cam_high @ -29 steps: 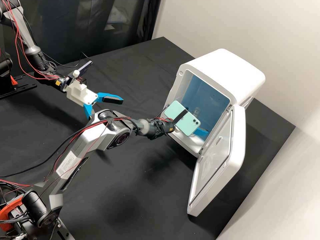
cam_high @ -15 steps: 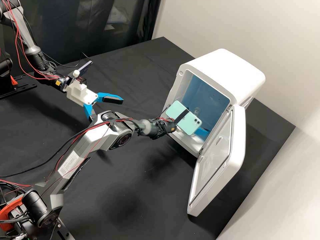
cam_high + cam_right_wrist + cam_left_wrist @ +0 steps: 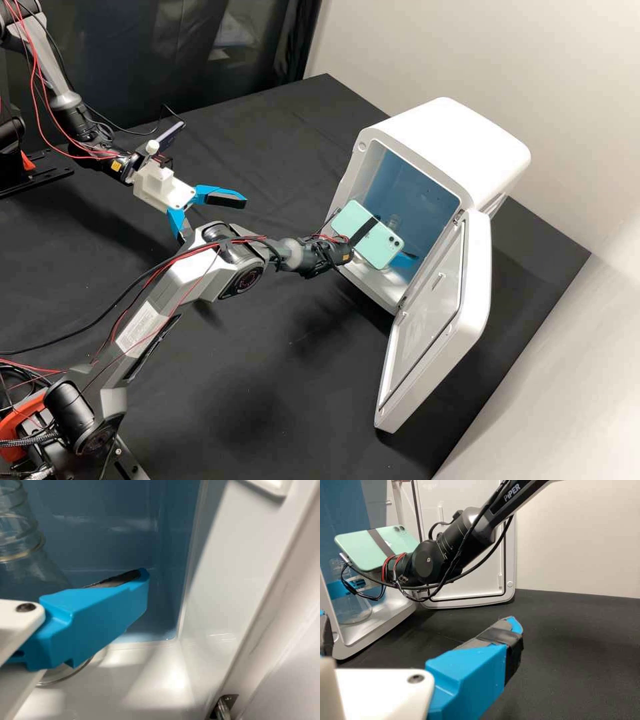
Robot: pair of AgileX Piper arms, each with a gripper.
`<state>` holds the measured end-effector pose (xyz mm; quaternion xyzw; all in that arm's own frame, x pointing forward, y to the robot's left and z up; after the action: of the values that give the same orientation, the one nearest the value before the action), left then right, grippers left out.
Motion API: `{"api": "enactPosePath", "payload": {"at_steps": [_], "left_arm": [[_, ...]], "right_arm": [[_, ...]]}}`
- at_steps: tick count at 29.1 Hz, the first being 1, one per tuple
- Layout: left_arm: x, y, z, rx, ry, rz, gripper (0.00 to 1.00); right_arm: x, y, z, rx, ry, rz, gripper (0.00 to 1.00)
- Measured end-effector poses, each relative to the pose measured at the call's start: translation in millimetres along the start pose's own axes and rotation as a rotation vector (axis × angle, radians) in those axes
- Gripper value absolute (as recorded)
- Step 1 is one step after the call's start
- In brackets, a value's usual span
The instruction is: Take the flask out of the incubator
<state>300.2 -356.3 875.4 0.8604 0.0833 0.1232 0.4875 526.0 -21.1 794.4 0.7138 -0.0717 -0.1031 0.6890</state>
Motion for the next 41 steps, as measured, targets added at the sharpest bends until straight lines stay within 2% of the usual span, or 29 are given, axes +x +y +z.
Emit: {"api": "enactPosePath", "payload": {"at_steps": [5, 12, 24, 27, 31, 41], "left_arm": [[0.0, 0.0, 0.0, 0.000, 0.000, 0.000, 1.00], [0.0, 0.0, 0.0, 0.000, 0.000, 0.000, 1.00], [0.0, 0.0, 0.0, 0.000, 0.000, 0.000, 1.00], [0.0, 0.0, 0.0, 0.000, 0.000, 0.000, 1.00], [0.0, 0.0, 0.0, 0.000, 0.000, 0.000, 1.00], [0.0, 0.0, 0.0, 0.000, 0.000, 0.000, 1.00]], "right_arm": [[0.0, 0.0, 0.0, 0.000, 0.000, 0.000, 0.00], [0.0, -0.3, -0.8, -0.019, 0.009, -0.003, 0.00], [0.0, -0.4, -1.0, -0.016, 0.011, -0.005, 0.00], [-0.2, -1.0, -0.9, -0.026, 0.014, -0.007, 0.00], [-0.5, -1.7, -0.3, -0.018, 0.016, -0.007, 0.00], [-0.7, -1.9, 0.0, -0.018, 0.016, -0.007, 0.00]]}}
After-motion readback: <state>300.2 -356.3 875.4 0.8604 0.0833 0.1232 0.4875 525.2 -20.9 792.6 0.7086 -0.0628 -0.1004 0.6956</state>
